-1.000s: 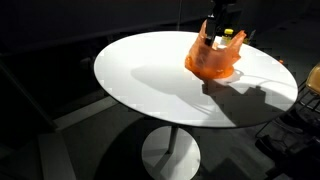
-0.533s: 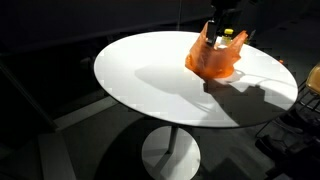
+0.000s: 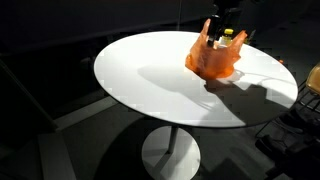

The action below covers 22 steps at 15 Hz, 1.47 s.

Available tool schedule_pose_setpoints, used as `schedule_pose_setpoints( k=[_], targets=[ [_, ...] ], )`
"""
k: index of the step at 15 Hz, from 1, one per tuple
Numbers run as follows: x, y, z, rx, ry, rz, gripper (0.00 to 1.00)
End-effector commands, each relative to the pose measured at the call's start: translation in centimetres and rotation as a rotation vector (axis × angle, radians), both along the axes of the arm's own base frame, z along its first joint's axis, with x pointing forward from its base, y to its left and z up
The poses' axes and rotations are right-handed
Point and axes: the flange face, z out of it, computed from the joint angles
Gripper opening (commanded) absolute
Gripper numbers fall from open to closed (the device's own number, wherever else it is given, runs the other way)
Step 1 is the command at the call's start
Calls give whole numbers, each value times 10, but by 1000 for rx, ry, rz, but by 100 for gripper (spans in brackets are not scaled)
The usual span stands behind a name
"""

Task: Put the roll on stick inside the plastic bag

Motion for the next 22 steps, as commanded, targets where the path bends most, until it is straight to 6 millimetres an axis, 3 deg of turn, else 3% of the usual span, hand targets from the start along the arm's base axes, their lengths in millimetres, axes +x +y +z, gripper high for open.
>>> schedule_pose_setpoints(
  k=[1, 7, 12, 22],
  targets=[
    [-2, -9, 19, -9, 4, -3, 100],
    [-20, -11, 57, 15, 65, -79, 99],
    [-47, -3, 103, 111, 52, -155, 100],
    [-107, -7, 188, 76, 74, -231, 100]
  ],
)
